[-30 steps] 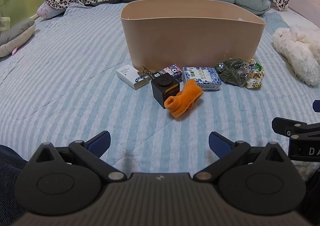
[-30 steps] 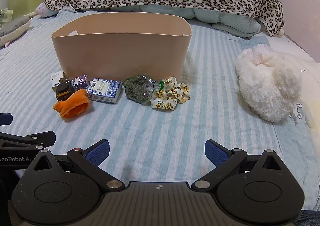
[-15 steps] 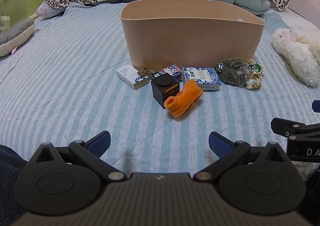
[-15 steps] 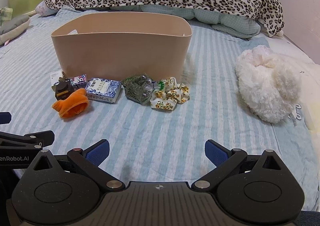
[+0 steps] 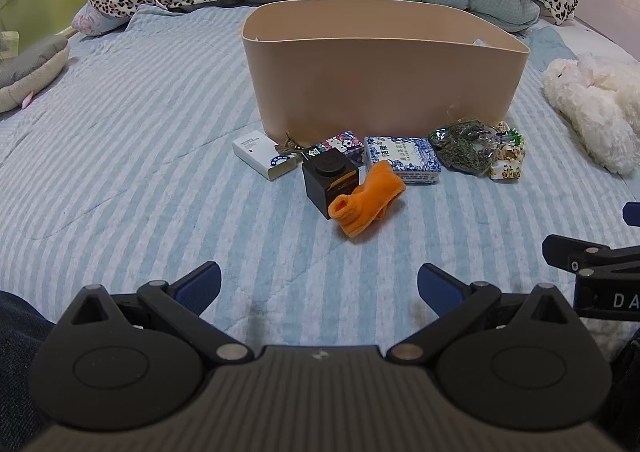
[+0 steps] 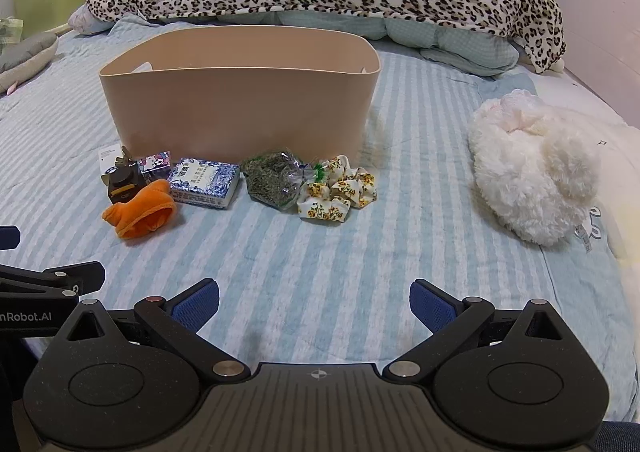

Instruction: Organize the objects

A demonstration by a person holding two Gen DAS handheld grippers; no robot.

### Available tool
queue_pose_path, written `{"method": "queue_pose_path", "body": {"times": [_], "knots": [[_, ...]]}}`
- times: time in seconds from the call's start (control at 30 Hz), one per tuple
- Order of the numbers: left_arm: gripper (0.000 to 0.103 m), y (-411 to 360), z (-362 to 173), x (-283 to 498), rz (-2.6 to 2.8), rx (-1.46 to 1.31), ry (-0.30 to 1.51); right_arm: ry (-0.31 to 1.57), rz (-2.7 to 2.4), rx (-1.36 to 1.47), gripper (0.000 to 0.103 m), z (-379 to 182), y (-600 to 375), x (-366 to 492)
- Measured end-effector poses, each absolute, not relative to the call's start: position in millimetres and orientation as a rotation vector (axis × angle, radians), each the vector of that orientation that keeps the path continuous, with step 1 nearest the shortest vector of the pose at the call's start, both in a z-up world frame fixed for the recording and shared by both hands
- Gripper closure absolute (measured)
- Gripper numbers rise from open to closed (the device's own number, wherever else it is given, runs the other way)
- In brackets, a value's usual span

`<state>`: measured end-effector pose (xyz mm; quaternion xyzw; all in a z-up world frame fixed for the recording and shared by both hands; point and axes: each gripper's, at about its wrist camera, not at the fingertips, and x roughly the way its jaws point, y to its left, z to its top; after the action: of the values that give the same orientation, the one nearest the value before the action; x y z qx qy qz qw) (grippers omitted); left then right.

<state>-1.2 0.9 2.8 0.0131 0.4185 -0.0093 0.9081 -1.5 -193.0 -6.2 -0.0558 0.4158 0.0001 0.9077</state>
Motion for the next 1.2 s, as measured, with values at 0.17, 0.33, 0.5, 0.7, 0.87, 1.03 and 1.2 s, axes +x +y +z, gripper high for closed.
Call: {"method": "queue_pose_path", "body": {"times": [0.17,0.33,0.5,0.7,0.87,1.03,1.2], "knots": [[0.0,1.5,3.2,-0.6,-0.025,0.026,0.867,0.86,0.003,-0.114,0.0,-5.8,-193.3,-1.1],[0.0,8.6,11.1,3.8,-0.016,0.008,0.862,0.848,0.002,-0.088,0.0,0.9,-197.2,0.6],[0.0,22.3,21.7,15.7,0.013,0.01,0.846,0.834,0.008,-0.058,0.0,13.9,-204.3,11.5],[0.0,38.1,34.9,37.7,0.038,0.035,0.821,0.812,0.006,-0.08,0.0,26.9,-207.4,32.4],[0.0,48.2,41.3,63.9,0.044,0.063,0.815,0.802,0.003,-0.126,0.0,33.3,-205.2,54.6],[0.0,50.4,32.3,96.4,0.013,0.156,0.834,0.803,0.006,-0.168,0.0,32.3,-205.1,78.5],[0.0,61.1,15.2,124.3,-0.046,0.197,0.858,0.843,0.016,-0.181,0.001,18.9,-211.3,106.3]]}}
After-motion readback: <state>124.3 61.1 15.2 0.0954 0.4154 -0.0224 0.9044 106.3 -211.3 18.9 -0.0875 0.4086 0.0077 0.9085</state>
